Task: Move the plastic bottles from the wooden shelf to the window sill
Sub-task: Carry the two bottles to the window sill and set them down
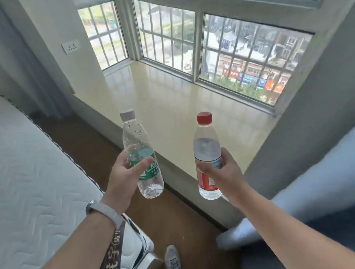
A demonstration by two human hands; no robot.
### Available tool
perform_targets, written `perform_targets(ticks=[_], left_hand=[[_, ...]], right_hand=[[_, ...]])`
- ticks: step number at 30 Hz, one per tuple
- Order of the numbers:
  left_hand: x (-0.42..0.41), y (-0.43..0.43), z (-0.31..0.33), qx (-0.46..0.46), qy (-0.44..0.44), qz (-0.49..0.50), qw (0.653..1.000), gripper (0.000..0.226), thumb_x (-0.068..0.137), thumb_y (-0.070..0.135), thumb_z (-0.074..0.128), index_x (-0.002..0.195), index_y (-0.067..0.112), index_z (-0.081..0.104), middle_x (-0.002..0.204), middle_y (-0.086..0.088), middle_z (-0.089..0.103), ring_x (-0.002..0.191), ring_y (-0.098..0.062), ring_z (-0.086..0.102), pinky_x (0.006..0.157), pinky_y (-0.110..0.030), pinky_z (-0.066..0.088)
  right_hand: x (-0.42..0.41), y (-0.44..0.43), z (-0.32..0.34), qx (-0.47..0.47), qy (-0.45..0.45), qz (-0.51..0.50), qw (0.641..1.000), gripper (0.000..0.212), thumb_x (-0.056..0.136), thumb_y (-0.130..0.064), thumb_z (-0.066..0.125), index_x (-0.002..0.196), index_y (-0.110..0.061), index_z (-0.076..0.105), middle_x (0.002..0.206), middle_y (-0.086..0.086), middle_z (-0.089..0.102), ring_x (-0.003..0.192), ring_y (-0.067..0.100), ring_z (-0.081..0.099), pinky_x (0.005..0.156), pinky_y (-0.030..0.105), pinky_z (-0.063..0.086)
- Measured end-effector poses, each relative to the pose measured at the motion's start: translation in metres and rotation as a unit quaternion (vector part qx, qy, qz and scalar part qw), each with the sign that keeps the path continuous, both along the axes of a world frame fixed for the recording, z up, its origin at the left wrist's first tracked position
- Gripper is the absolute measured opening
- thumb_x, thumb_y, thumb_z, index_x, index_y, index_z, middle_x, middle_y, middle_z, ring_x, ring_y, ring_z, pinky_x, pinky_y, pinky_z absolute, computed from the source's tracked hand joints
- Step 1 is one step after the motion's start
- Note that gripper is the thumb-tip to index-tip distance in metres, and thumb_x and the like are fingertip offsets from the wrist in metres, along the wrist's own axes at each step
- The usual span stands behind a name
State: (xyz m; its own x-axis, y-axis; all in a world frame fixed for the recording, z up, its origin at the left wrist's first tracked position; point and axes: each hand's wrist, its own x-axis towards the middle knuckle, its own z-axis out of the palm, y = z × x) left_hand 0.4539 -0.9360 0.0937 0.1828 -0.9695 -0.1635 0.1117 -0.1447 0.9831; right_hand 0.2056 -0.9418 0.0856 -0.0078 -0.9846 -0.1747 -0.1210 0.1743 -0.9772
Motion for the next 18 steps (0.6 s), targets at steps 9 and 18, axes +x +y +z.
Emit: perform_targets(ticks=[9,18], left_hand=[[0.088,-0.120,-0.001,-0.007,0.017,0.017,1.000,0.067,0.074,0.022,0.085,0.135,0.023,0.056,0.113,0.002,0.073,0.098,-0.008,0.071,0.077,-0.020,0.054],[0.156,-0.160,-0.001,-0.004,-0.009,0.086,0.996,0.050,0.076,0.024,0.084,0.119,0.034,0.062,0.110,0.004,0.073,0.094,-0.004,0.070,0.075,-0.017,0.052]], right_hand=[[0.086,-0.132,0.020,-0.020,0.016,0.025,0.999,0.038,0.076,-0.027,0.080,0.105,-0.039,0.058,0.093,-0.007,0.069,0.084,0.012,0.070,0.076,0.032,0.057],[0.156,-0.216,0.024,-0.022,0.003,0.064,0.998,0.033,0.080,-0.021,0.078,0.100,-0.037,0.058,0.093,-0.005,0.070,0.083,0.015,0.069,0.075,0.032,0.056]])
